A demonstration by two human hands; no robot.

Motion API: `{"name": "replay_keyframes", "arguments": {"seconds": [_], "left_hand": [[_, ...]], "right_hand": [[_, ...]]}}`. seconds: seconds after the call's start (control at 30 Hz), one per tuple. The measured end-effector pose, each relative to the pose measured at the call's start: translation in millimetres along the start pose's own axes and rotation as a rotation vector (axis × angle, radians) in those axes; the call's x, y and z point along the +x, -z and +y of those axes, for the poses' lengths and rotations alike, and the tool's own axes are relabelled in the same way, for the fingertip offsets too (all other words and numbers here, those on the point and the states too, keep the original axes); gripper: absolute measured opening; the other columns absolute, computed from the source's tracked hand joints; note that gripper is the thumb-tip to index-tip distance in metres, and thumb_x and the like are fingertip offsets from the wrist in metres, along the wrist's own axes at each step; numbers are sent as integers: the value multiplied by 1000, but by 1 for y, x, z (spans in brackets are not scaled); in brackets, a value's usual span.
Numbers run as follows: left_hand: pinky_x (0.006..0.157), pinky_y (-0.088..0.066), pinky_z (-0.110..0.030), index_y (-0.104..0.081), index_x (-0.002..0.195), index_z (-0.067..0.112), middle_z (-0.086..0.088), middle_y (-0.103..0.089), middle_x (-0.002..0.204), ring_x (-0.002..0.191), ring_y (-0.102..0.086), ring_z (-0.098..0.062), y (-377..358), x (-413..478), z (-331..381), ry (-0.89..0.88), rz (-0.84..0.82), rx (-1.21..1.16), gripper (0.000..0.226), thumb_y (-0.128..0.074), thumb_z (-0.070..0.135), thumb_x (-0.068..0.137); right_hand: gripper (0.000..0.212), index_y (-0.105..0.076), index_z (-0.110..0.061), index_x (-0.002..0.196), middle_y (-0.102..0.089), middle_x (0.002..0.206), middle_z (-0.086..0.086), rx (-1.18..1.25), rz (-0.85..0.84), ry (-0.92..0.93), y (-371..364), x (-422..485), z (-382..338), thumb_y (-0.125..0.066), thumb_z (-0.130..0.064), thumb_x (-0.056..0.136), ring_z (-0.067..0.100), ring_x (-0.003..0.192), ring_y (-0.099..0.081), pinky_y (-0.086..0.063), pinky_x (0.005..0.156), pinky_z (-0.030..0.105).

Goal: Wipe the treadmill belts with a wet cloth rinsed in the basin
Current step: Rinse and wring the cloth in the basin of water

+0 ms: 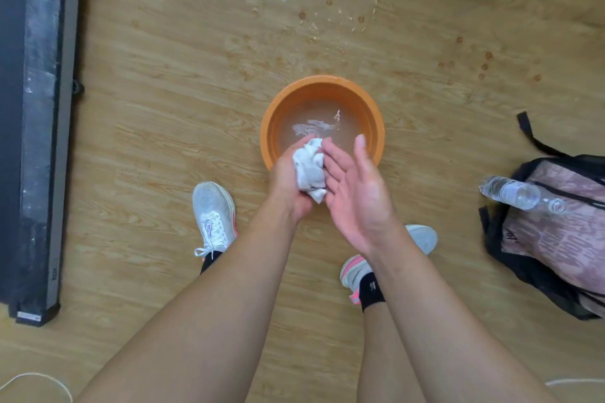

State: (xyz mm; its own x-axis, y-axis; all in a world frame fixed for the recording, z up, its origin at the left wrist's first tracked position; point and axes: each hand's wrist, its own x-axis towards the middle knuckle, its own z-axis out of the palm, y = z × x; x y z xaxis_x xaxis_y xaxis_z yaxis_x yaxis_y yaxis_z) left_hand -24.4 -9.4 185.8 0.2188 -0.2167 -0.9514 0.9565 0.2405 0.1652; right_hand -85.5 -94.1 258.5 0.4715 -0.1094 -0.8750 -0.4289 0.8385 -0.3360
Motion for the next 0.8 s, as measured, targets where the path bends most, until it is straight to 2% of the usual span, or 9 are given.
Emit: {"name": "replay_keyframes", "arguments": {"seconds": [0.07,0.13,0.2,0.3,0.43,0.53,0.6,0.7,0.8], "left_hand": [[76,-57,-30,-70,116,14,-11,-77,103,91,-72,-27,3,0,8,12,-44,-91,36,-38,30,110],[102,-51,-40,-65,128,10,-15,-71,126,117,-66,-33,5,-4,10,15,-100,-166,46,-38,43,109],[119,-39,-43,-62,136,9,-16,-63,141,131,-59,-31,0,-11,7,55,-177,-180,58,-45,55,105],[126,-31,-48,-56,143,1,-26,-51,153,143,-49,-38,-20,-25,1,92,-304,-196,64,-44,51,105],[122,-39,-47,-60,136,-4,-29,-59,143,140,-53,-39,-30,-28,-5,52,-181,-127,55,-36,36,107],[116,-46,-42,-60,140,-1,-21,-67,136,131,-64,-29,-22,-26,-12,-12,-49,-55,54,-41,39,109],[105,-53,-39,-66,132,4,-14,-73,126,118,-70,-25,-12,-29,-21,-39,15,10,47,-45,40,110],[79,-50,-38,-70,113,9,-13,-74,104,96,-68,-27,0,-43,-32,-63,82,211,39,-44,38,112],[80,-55,-34,-64,131,8,-10,-75,113,95,-72,-21,6,-41,-26,-176,130,91,43,-40,39,113]], "right_hand": [[52,-55,-3,148,-61,150,10,-80,23,101,4,-8,-10,-42,-38,112,13,140,-56,-36,125,36],[39,-62,-1,139,-68,139,13,41,60,189,7,-14,-26,-46,-24,111,20,132,-64,-45,118,37],[43,-59,4,138,-68,136,22,308,-8,125,4,-14,-33,-45,-26,111,34,128,-67,-53,110,41],[45,-59,11,134,-69,128,30,509,7,-32,-9,-5,-22,-42,-24,112,37,116,-72,-60,98,38],[41,-64,14,121,-75,113,29,573,150,-83,-11,23,-12,-37,-15,113,34,94,-79,-66,80,34],[40,-62,13,122,-74,112,32,519,216,-81,-8,37,-8,-38,-18,114,35,93,-79,-60,99,38],[35,-58,8,130,-70,123,33,454,233,-99,-8,40,-5,-39,-16,113,38,105,-75,-51,112,48],[27,-61,-4,131,-71,129,19,192,313,21,-1,45,-7,-45,-9,111,35,127,-65,-48,114,50],[26,-74,-11,118,-78,118,3,-247,355,251,-11,46,-12,-51,-10,106,12,122,-67,-44,115,33]]}}
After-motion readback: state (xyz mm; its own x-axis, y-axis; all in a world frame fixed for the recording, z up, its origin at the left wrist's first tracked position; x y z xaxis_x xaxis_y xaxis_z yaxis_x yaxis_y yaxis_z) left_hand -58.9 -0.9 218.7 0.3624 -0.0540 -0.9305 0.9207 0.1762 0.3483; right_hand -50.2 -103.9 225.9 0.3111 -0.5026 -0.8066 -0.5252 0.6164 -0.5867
